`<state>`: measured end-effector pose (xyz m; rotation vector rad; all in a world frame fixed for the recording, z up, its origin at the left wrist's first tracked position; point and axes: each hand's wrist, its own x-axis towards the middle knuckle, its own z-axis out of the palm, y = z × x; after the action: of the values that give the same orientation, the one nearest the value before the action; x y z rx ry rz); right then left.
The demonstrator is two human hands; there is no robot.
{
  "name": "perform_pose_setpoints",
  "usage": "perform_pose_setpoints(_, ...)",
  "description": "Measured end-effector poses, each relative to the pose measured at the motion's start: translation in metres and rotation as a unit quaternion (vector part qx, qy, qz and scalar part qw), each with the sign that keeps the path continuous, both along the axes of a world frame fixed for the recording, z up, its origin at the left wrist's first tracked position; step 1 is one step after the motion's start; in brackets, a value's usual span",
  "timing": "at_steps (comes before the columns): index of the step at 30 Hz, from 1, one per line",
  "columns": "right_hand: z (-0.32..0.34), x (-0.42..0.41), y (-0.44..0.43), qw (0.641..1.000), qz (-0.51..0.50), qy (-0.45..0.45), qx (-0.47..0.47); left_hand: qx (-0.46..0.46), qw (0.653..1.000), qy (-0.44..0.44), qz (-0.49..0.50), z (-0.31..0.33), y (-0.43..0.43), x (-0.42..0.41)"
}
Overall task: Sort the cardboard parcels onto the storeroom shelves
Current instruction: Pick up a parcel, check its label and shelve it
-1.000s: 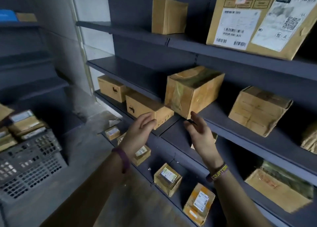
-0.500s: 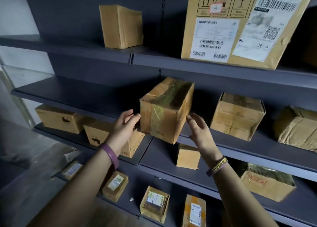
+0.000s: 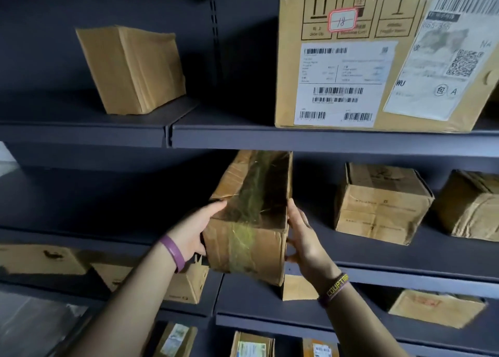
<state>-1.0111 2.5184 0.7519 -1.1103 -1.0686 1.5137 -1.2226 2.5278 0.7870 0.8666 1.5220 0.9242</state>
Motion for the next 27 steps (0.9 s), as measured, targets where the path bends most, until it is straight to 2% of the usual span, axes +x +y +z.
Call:
perform_pose_setpoints(3,-0.012,-0.006,-0.007,1.000,-0.016,-0.007,0.000,0.002,1.000,-0.017,0.009,-0.012,-0.001,-0.001)
perform_pose_setpoints(9,-0.013,-0.020,-0.041,0.998,-0.045,0.005,0.044,0.093,0.994,-0.054,0.001,-0.035,-0.041,-0.007)
perform_pose_setpoints(13,-0.015,-0.039,-0.081,0.996,-0.072,-0.009,0.050,0.130,0.981,-0.144,-0.019,-0.059,-0.074,-0.033)
perform_pose_setpoints(16,-0.015,-0.062,-0.110,0.983,-0.126,-0.126,0.052,0.076,0.957,-0.274,0.049,-0.076,-0.086,-0.058)
perform_pose_setpoints(19,-0.016,-0.086,-0.137,0.943,-0.168,-0.261,0.120,0.009,0.927,-0.370,0.064,-0.087,-0.097,-0.073)
perform_pose_setpoints(21,-0.018,-0.094,-0.149,0.926,-0.182,-0.297,0.149,0.007,0.919,-0.391,0.054,-0.093,-0.103,-0.078)
perform_pose_setpoints(23,-0.017,-0.095,-0.156,0.928,-0.178,-0.288,0.153,0.016,0.916,-0.398,0.052,-0.096,-0.107,-0.079)
perform_pose_setpoints(27,-0.009,-0.089,-0.161,0.936,-0.155,-0.284,0.136,0.054,0.938,-0.341,0.031,-0.086,-0.113,-0.073)
